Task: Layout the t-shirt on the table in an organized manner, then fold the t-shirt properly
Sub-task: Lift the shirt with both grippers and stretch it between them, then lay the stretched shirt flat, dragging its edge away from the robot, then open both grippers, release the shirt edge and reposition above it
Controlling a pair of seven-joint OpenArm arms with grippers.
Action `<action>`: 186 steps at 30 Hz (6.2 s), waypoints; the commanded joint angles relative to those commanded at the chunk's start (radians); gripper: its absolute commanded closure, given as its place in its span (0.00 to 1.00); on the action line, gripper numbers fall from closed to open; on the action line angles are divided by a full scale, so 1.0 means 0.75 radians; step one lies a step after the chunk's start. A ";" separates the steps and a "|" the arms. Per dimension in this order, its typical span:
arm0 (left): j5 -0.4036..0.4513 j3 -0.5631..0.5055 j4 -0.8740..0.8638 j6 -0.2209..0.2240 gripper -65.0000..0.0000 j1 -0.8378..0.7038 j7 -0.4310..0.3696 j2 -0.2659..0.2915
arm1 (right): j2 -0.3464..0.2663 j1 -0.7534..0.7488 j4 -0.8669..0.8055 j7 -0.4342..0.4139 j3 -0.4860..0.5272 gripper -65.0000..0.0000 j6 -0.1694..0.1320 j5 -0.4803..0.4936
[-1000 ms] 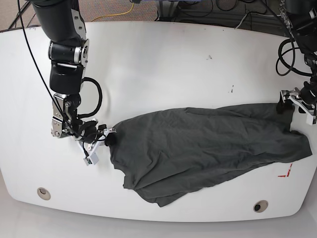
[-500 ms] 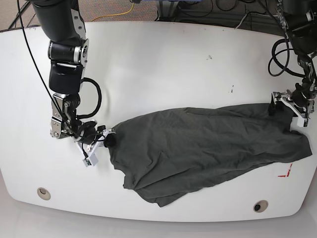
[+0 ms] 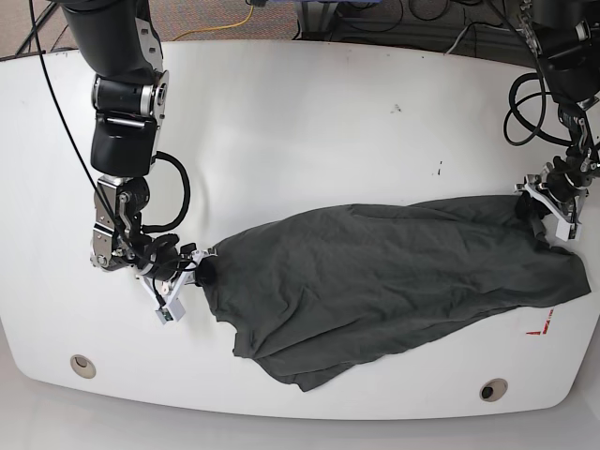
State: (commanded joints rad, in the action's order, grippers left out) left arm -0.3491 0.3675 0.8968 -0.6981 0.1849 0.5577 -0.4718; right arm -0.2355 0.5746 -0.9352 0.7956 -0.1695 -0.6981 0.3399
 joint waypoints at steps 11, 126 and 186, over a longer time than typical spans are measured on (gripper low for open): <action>0.000 0.002 0.000 0.000 1.00 -0.002 0.000 -0.035 | 0.000 -0.086 -0.297 0.086 -0.002 1.00 0.000 -0.010; -0.190 0.577 1.275 0.000 1.00 -0.381 0.964 0.059 | -0.317 -0.706 -1.365 0.801 -0.262 1.00 0.000 0.225; 0.033 0.542 1.107 0.000 0.51 -0.604 0.959 0.096 | -0.158 -0.984 -1.252 0.801 -0.336 0.99 0.000 0.243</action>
State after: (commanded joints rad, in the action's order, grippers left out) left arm -0.3245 0.7741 1.7269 -0.6981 -0.2677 1.2774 -0.3997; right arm -0.3537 -0.1634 -1.8742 1.3963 -0.4212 -0.6981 0.5224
